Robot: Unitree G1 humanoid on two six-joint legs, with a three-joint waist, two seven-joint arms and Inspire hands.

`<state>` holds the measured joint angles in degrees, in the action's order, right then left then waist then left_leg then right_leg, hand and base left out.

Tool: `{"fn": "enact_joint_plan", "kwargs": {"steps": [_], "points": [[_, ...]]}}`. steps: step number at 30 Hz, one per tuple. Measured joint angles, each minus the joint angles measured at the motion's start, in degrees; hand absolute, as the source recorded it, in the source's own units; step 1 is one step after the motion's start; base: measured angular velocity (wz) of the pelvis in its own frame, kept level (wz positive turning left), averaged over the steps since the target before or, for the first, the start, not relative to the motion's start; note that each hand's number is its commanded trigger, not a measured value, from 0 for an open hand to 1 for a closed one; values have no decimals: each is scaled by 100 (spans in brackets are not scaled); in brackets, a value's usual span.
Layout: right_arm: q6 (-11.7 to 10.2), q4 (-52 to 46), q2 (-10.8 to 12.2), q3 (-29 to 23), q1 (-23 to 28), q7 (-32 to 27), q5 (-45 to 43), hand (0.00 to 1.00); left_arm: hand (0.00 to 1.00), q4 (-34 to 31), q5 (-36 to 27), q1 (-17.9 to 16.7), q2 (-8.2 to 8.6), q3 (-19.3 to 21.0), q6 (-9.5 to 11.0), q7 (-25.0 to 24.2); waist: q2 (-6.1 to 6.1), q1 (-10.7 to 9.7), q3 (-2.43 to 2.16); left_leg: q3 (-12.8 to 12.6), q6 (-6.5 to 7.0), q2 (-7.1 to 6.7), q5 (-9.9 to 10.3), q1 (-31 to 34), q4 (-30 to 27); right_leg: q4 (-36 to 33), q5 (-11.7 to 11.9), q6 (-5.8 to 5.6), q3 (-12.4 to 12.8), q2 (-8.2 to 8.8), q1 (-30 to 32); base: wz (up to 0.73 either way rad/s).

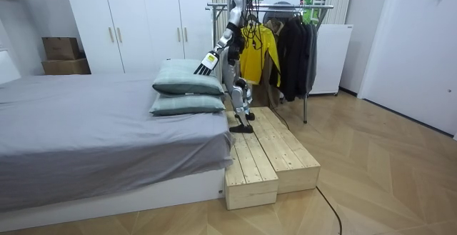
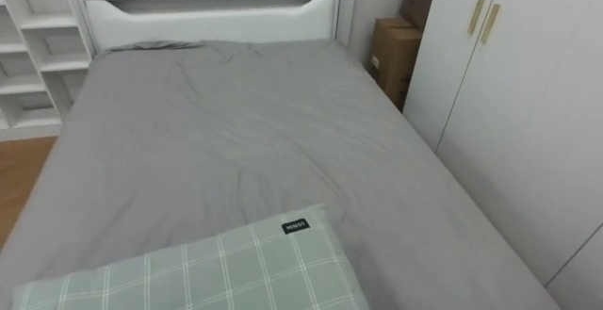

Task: Hang clothes

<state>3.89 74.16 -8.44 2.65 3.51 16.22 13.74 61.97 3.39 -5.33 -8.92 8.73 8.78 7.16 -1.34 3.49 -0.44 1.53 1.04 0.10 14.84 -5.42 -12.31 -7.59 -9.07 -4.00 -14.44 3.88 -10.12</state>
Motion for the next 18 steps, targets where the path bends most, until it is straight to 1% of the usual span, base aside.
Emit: {"fn": "enact_joint_plan", "kwargs": {"steps": [2, 6, 14, 18], "points": [[10, 9, 0, 0, 0, 0, 29, 0, 0, 0, -2, -1, 1, 0, 0, 2, 1, 8, 0, 21, 1, 1, -3, -5, -39, 0, -3, -1, 1, -1, -6, 0], [99, -3, -1, -1, -6, -1, 40, 0, 0, 0, -1, -5, 1, -1, 0, 7, -1, 7, -1, 14, 1, 1, -3, -14, -36, 1, -12, -7, 11, -2, -24, 0], [116, 0, -2, 30, 5, 8, 160, 0, 0, -3, -3, -5, 16, -4, 0, 10, -4, 0, -1, 8, -6, 1, -6, -15, -39, 1, -13, -8, 0, -4, -42, 0], [114, 0, -11, 59, 8, 20, 171, 0, 0, -3, -3, -5, 35, -30, 0, 7, 14, -2, -2, 8, -16, 1, -12, -26, -43, 1, -13, -8, 8, -4, -57, 0]]}}
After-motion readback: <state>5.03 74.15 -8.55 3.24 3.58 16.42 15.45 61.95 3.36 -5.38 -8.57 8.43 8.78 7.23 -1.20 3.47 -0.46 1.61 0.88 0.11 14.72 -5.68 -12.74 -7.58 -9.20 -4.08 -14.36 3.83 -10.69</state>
